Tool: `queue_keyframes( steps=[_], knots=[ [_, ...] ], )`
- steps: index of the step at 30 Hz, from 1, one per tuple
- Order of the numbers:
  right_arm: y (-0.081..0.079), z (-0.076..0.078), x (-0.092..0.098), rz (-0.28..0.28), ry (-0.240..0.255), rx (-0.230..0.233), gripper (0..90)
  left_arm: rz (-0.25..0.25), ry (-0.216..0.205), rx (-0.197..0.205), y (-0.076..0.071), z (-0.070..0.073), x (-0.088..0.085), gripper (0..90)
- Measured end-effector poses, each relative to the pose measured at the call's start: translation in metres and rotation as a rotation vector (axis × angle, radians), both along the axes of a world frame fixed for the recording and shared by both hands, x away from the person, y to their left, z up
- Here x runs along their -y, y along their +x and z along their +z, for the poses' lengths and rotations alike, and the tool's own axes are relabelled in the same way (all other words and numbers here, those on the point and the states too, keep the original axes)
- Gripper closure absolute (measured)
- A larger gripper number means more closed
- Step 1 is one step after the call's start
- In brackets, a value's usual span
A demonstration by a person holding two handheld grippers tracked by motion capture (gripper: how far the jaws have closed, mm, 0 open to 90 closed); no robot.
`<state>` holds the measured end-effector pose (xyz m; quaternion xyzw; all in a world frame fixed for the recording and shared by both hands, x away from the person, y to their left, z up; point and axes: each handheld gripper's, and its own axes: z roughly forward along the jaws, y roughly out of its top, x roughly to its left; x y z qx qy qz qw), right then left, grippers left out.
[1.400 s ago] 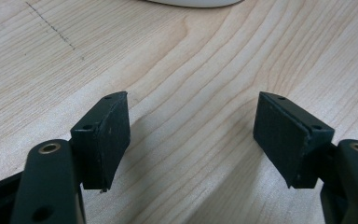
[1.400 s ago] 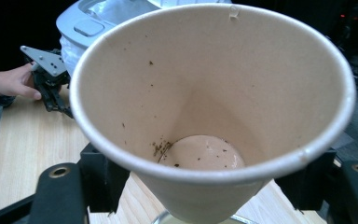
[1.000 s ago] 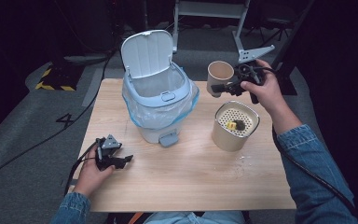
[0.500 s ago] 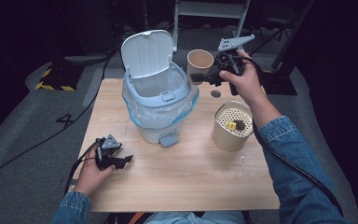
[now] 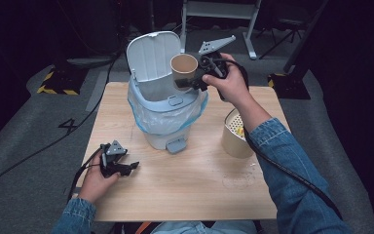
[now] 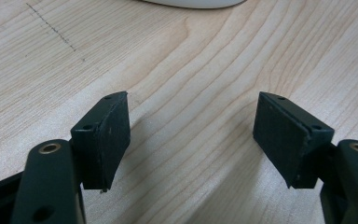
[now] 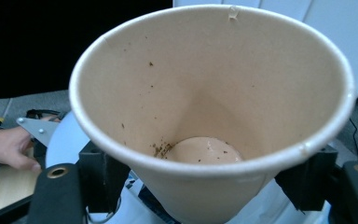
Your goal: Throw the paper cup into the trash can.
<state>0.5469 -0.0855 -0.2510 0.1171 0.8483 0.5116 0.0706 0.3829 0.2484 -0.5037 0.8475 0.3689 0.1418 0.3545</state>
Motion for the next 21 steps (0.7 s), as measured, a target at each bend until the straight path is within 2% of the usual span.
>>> queue_keyframes(
  steps=[10,12,13,14,15,16,17,19,21],
  knots=[
    [-0.001,-0.007,-0.019,0.006,-0.077,-0.019,26.3,0.003,-0.004,0.001,0.000,0.000,0.000,27.7],
    [-0.001,-0.009,-0.023,0.008,-0.098,-0.014,15.0,0.003,-0.003,0.002,0.000,0.000,0.000,27.6],
    [-0.001,-0.010,-0.025,0.004,-0.103,0.001,12.9,0.003,-0.003,0.001,0.000,0.000,0.000,27.6],
    [-0.001,-0.010,-0.027,-0.004,-0.096,0.018,16.9,0.003,-0.003,0.001,0.000,0.000,0.000,27.6],
    [-0.001,-0.011,-0.028,-0.023,-0.075,0.012,18.2,0.003,-0.003,0.001,0.000,0.000,0.000,27.6],
    [-0.001,-0.011,-0.030,-0.046,-0.061,0.003,15.1,0.003,-0.003,0.001,0.000,0.000,0.000,27.6],
    [-0.002,-0.011,-0.031,-0.055,-0.057,0.010,15.7,0.002,-0.003,0.001,0.000,0.000,0.000,27.6],
    [-0.003,-0.010,-0.032,-0.049,-0.060,0.037,15.2,0.003,-0.003,0.001,0.000,0.000,0.000,27.6],
    [-0.004,-0.009,-0.031,-0.032,-0.051,0.036,15.5,0.003,-0.004,0.001,0.000,0.000,0.000,27.6]
  ],
)
